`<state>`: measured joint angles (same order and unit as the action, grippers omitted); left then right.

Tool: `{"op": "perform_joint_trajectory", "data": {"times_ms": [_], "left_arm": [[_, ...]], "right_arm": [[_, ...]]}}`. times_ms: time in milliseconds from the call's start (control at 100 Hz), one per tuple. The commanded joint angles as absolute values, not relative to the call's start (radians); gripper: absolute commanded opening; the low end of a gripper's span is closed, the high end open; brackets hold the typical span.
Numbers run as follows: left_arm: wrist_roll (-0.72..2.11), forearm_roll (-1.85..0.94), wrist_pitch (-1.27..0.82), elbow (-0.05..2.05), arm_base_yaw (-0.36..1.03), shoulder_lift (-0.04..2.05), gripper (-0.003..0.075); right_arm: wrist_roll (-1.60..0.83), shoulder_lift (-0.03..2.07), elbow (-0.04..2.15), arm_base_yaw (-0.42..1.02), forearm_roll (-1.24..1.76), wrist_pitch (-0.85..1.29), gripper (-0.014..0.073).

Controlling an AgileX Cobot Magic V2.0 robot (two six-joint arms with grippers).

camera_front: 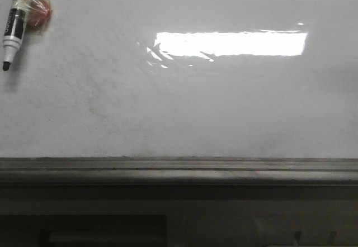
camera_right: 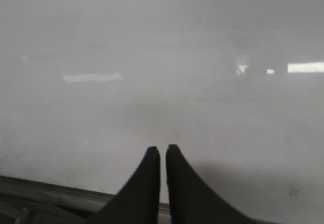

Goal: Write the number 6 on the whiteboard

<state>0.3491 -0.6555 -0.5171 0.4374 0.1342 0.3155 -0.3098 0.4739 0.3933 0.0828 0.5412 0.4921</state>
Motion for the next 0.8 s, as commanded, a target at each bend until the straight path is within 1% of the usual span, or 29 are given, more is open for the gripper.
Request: {"op": "perform_joint_trajectory", "data": {"times_ms": [0, 50, 80, 100, 120, 130, 140, 160, 170, 200, 220, 270, 390, 560, 790], "left_arm": [[0.364, -0.683, -0.466, 0.479, 0.186, 0.368, 0.0037], [0.364, -0.7, -0.45, 0.479, 0.212, 0.392, 0.0108], [0.366, -0.716, -0.439, 0.479, 0.226, 0.408, 0.0174], [0.368, -0.724, -0.431, 0.479, 0.236, 0.42, 0.0204], [0.376, -0.736, -0.426, 0.479, 0.245, 0.433, 0.025], [0.38, -0.745, -0.42, 0.479, 0.248, 0.438, 0.0281], [0.387, -0.75, -0.417, 0.479, 0.255, 0.447, 0.0297], [0.399, -0.764, -0.404, 0.479, 0.264, 0.462, 0.036], [0.402, -0.764, -0.401, 0.479, 0.267, 0.467, 0.036], [0.412, -0.781, -0.384, 0.479, 0.281, 0.494, 0.043], [0.415, -0.791, -0.377, 0.479, 0.286, 0.505, 0.0465], [0.436, -0.811, -0.352, 0.481, 0.305, 0.545, 0.0513], [0.538, -0.86, -0.296, 0.495, 0.357, 0.646, 0.0501], [0.551, -0.858, -0.192, 0.534, 0.423, 0.79, 0.0461], [0.577, -0.858, -0.166, 0.599, 0.436, 0.935, 0.0438]], "right_arm": [[-0.326, 0.508, 0.449, 0.079, 0.543, 0.463, 0.0206], [-0.326, 0.511, 0.454, 0.079, 0.543, 0.463, 0.0338], [-0.326, 0.511, 0.454, 0.079, 0.545, 0.463, 0.0393], [-0.326, 0.511, 0.454, 0.079, 0.545, 0.463, 0.0426], [-0.326, 0.511, 0.454, 0.079, 0.548, 0.463, 0.0448], [-0.326, 0.511, 0.454, 0.079, 0.548, 0.463, 0.0454], [-0.326, 0.511, 0.454, 0.079, 0.548, 0.463, 0.0458], [-0.326, 0.511, 0.454, 0.079, 0.548, 0.463, 0.0465], [-0.326, 0.511, 0.454, 0.079, 0.548, 0.463, 0.0466], [-0.326, 0.511, 0.454, 0.079, 0.548, 0.463, 0.0466], [-0.326, 0.511, 0.454, 0.079, 0.548, 0.463, 0.0466], [-0.326, 0.511, 0.454, 0.079, 0.548, 0.463, 0.0466], [-0.326, 0.511, 0.454, 0.079, 0.548, 0.463, 0.0466], [-0.326, 0.511, 0.454, 0.079, 0.548, 0.463, 0.0466], [-0.328, 0.511, 0.454, 0.079, 0.548, 0.463, 0.0466]]}}
